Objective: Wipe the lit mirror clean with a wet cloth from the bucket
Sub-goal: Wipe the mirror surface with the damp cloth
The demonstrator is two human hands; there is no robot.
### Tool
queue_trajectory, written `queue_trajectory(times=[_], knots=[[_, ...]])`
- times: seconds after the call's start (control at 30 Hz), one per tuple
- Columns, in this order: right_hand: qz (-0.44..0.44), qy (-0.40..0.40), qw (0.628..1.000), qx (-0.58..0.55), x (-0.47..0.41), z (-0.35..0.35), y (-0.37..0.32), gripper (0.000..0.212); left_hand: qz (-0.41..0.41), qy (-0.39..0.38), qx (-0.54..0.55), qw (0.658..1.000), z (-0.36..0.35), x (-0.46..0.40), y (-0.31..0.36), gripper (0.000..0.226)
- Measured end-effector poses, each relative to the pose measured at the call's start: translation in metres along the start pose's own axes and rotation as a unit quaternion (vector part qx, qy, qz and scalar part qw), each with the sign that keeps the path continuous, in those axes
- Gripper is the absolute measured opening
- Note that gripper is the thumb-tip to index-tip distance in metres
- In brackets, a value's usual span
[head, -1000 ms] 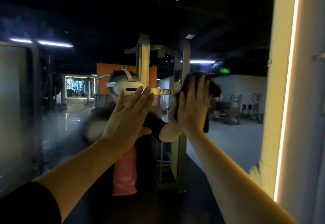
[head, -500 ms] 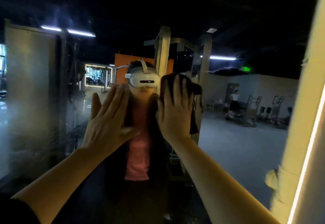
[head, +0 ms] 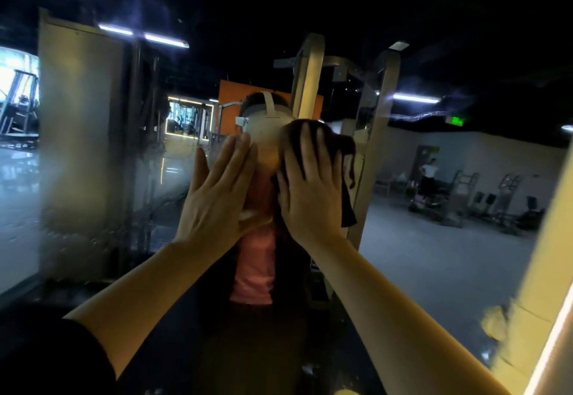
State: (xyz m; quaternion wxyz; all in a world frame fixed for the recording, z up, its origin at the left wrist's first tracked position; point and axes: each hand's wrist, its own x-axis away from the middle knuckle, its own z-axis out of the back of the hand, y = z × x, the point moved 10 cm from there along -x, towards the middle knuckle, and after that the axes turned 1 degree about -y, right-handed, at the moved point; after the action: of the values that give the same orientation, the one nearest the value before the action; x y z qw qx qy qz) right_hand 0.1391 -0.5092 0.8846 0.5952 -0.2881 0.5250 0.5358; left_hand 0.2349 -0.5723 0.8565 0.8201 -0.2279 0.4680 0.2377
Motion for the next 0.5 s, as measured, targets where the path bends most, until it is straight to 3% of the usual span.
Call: queue_trajectory(times=[0.07, 0.13, 0.23, 0.3, 0.43, 0.5], knots=[[0.072, -0.037, 0.997, 0.012, 0.029, -0.008, -0.004, 0.055, 0.002, -0.003, 0.015, 1.000, 0.000, 0.009, 0.001, 0.111], [0.070, -0.045, 0.996, 0.033, 0.050, -0.006, 0.020, 0.054, 0.001, -0.014, 0.013, 1.000, -0.002, 0.026, 0.001, 0.115], [-0.111, 0.023, 0.993, 0.022, 0.045, 0.016, 0.079, 0.054, 0.008, -0.019, 0.004, 1.000, -0.006, 0.055, 0.004, 0.115], [-0.180, 0.047, 0.983, -0.002, 0.035, 0.020, 0.080, 0.055, 0.009, -0.030, 0.005, 1.000, -0.015, 0.067, 0.011, 0.113], [-0.007, -0.025, 1.000, -0.002, 0.051, -0.008, 0.011, 0.054, 0.032, -0.051, 0.001, 0.998, -0.033, 0.076, 0.017, 0.118], [0.048, -0.053, 0.997, 0.008, 0.077, -0.017, 0.010, 0.055, 0.033, -0.054, 0.002, 0.998, -0.034, 0.076, 0.017, 0.118]])
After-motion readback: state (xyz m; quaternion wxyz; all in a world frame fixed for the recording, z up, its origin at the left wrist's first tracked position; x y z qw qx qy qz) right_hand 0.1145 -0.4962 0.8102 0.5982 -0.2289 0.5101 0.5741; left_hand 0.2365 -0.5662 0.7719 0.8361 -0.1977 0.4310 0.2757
